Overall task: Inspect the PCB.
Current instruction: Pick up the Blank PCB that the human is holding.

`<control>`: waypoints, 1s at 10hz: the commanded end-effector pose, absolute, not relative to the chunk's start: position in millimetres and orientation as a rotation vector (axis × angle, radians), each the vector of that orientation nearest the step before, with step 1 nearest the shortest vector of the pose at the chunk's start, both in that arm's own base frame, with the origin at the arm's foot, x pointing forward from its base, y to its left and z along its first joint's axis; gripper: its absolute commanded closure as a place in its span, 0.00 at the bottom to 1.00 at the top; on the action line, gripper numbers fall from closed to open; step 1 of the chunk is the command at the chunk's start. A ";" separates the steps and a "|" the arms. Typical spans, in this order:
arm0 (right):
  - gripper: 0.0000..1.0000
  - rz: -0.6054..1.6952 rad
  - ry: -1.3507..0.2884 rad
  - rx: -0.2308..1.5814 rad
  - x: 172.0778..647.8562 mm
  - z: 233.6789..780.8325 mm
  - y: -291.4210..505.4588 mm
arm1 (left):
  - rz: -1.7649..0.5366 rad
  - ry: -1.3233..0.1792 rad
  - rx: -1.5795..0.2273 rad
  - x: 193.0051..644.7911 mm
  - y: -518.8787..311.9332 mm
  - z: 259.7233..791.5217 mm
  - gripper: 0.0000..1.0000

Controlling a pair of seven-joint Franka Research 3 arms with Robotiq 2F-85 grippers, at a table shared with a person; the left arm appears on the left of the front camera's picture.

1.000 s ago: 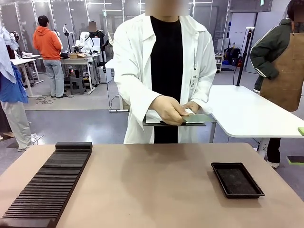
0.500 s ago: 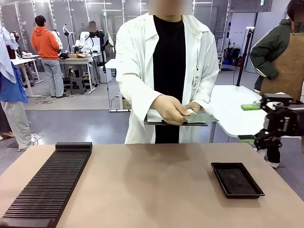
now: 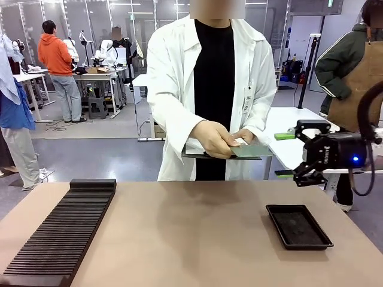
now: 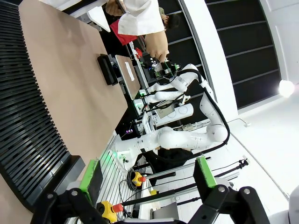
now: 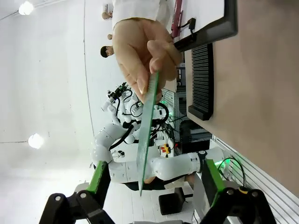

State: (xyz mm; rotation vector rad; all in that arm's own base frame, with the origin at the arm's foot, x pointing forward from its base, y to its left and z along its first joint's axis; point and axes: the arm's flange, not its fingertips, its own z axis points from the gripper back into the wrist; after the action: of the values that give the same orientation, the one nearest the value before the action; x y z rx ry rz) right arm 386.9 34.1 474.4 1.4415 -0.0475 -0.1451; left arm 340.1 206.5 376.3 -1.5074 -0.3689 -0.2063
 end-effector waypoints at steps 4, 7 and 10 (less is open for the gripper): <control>0.00 -0.158 0.025 1.482 405.1 470.9 78.9 | -0.211 -0.367 -1.496 337.9 207.3 379.2 0.00; 0.34 -0.141 0.039 1.509 402.6 467.8 94.0 | -0.211 -0.367 -1.496 337.9 207.3 379.2 0.00; 1.00 -0.147 0.051 1.541 398.3 466.0 102.5 | -0.211 -0.367 -1.496 337.9 207.3 379.2 0.00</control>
State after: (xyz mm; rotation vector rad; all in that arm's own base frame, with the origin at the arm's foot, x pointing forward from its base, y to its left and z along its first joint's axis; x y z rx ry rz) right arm 398.9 96.0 466.2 1.5183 0.0423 -0.1157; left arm 340.1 206.5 376.3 -1.5074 -0.3688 -0.2064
